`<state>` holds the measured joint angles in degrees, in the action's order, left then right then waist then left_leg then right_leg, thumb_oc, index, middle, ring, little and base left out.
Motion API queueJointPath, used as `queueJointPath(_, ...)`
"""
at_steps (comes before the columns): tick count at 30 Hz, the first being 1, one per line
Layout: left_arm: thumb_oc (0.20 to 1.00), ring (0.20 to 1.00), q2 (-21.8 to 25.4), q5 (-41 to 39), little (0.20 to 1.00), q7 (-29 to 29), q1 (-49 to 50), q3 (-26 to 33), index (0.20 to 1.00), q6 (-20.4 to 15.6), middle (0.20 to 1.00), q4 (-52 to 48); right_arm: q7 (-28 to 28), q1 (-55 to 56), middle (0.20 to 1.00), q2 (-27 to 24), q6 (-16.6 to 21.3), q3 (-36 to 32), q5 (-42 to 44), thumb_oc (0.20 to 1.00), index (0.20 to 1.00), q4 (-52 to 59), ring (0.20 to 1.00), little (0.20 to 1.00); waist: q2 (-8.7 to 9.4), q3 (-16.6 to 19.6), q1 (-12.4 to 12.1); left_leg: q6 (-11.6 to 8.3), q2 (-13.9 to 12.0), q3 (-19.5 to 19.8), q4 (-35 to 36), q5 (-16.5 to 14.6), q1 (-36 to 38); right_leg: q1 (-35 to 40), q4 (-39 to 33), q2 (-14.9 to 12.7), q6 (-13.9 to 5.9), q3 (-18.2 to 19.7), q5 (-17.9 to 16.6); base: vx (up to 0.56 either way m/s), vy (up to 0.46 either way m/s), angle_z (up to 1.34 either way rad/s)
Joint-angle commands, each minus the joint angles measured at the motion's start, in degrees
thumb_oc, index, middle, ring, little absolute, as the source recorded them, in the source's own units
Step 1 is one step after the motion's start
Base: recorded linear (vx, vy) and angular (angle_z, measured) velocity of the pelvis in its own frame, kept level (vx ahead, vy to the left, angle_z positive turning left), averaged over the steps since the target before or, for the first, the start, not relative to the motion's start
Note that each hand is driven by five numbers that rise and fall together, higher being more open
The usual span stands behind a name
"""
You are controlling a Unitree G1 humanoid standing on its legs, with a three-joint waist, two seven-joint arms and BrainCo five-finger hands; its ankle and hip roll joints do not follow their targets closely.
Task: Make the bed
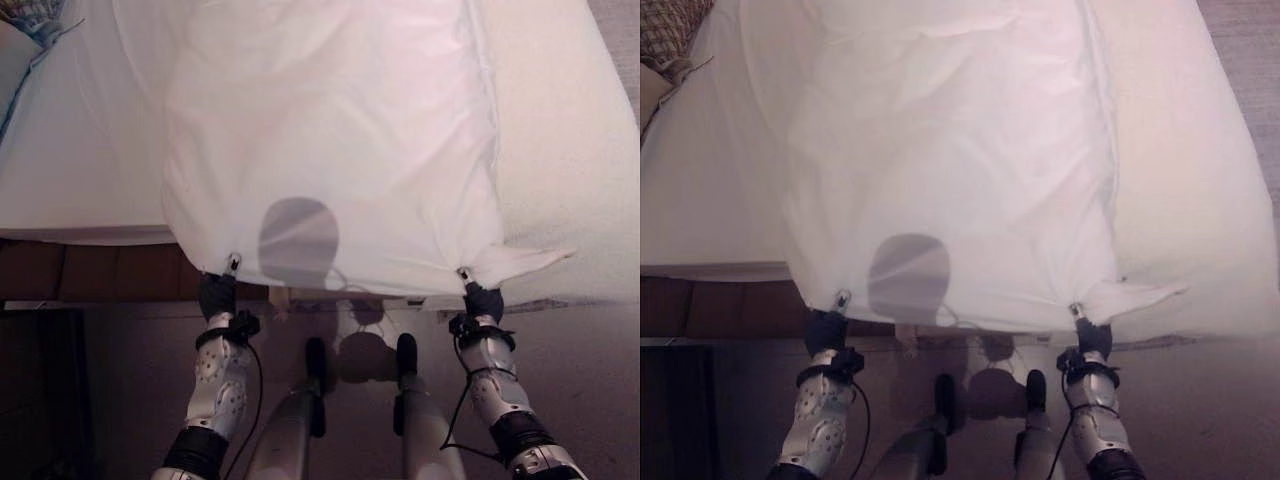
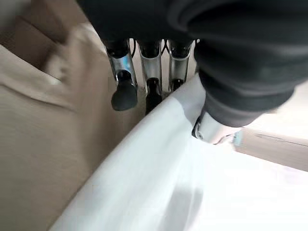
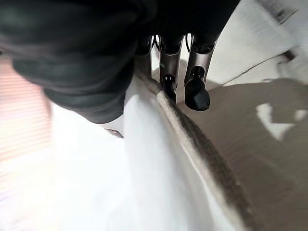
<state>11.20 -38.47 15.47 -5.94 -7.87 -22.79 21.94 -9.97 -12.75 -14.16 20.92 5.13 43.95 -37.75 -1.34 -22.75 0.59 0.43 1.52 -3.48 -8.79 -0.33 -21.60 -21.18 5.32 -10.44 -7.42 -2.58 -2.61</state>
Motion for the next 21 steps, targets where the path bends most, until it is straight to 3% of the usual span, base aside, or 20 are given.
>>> queueJointPath(1,0.2,0.2,4.5,10.0,0.2,0.8,3.4,4.0,0.2,0.4,0.2,6.5,1.8,5.4,0.2,-2.2,-2.1,1.5,-4.5,0.2,0.2,-6.1,0.2,0.2,1.47,1.7,-1.2,-1.61,1.0,2.4,-1.9,-0.1,-1.9,-0.6,0.5,0.3,-0.79,-1.1,-3.0,-0.01,-0.044,0.08)
queueJointPath(3,0.2,0.2,7.0,24.5,0.2,3.6,2.1,1.4,0.2,0.9,0.2,16.0,3.5,5.5,0.2,-2.7,-3.0,2.1,-7.6,0.2,0.2,-14.4,0.2,0.2,1.31,1.5,-1.5,-2.1,0.8,2.9,-0.8,0.7,-1.7,-0.3,0.0,0.4,-0.81,-1.8,-3.0,0.0,-0.059,0.13)
queueJointPath(5,0.2,0.2,7.3,29.1,0.2,5.5,1.3,0.2,0.2,1.3,0.2,21.8,3.2,5.0,0.2,-3.4,-3.8,3.7,-13.3,0.2,0.2,-19.2,0.2,0.2,1.17,1.7,-1.6,-2.31,0.7,3.2,0.3,1.3,-1.7,-0.1,-0.6,0.2,-0.94,-2.4,-3.1,0.01,-0.036,0.16)
queueJointPath(7,0.2,0.2,6.8,30.6,0.2,6.5,-0.3,0.2,0.2,2.2,0.2,31.2,3.3,4.2,0.2,-3.6,-5.0,5.4,-18.4,0.2,0.2,-24.1,0.2,0.2,1.3,2.3,-1.7,-2.39,0.5,3.4,0.9,1.9,-1.9,-0.1,-1.3,0.1,-1.04,-2.7,-3.4,0.02,-0.037,0.15)
queueJointPath(14,0.2,0.2,5.1,32.9,0.2,6.3,-1.5,-0.5,0.2,3.9,0.2,42.2,2.9,3.3,0.2,-3.0,-6.3,5.9,-22.3,0.2,0.2,-30.1,0.2,0.2,1.21,2.6,-1.3,-2.24,0.7,3.4,1.4,1.8,-1.3,0.4,-1.9,-0.2,-1.27,-2.7,-3.8,0.02,0.004,0.07)
queueJointPath(16,0.2,0.2,5.0,34.2,0.2,5.9,-1.4,-1.0,0.2,4.2,0.2,43.4,3.1,3.2,0.576,-2.8,-6.6,6.5,-23.1,0.576,0.576,-30.8,0.576,0.576,1.25,2.7,-1.3,-2.21,0.7,3.4,1.4,1.7,-1.2,0.5,-1.9,-0.3,-1.32,-2.6,-3.8,0.02,0.006,0.09)
queueJointPath(17,0.2,0.2,4.9,35.1,0.2,5.7,-1.6,-1.4,0.2,4.5,0.2,44.1,3.0,3.0,1.0,-2.8,-6.8,6.5,-23.6,1.0,1.0,-31.5,1.0,1.0,1.16,2.7,-1.3,-2.2,0.7,3.3,1.3,1.7,-1.1,0.6,-1.8,-0.3,-1.33,-2.7,-3.8,0.01,0.005,0.04)
queueJointPath(20,0.2,0.2,4.7,36.9,0.2,5.7,-1.4,-2.5,0.2,5.0,0.2,44.9,3.1,2.9,1.0,-2.7,-7.4,8.2,-26.7,1.0,1.0,-32.2,1.0,1.0,1.16,2.9,-1.3,-2.19,0.7,3.6,1.4,1.5,-0.8,0.9,-1.7,-0.3,-1.35,-2.8,-3.8,0.0,0.0,0.0)
queueJointPath(21,0.47,0.47,4.6,37.6,0.47,5.7,-1.2,-2.9,0.47,5.2,0.47,44.8,2.9,3.0,1.0,-2.6,-7.6,8.3,-26.9,1.0,1.0,-32.2,1.0,1.0,1.14,2.9,-1.3,-2.22,0.7,3.6,1.4,1.6,-0.7,1.2,-1.8,-0.3,-1.36,-2.9,-3.7,0.0,0.0,0.0)
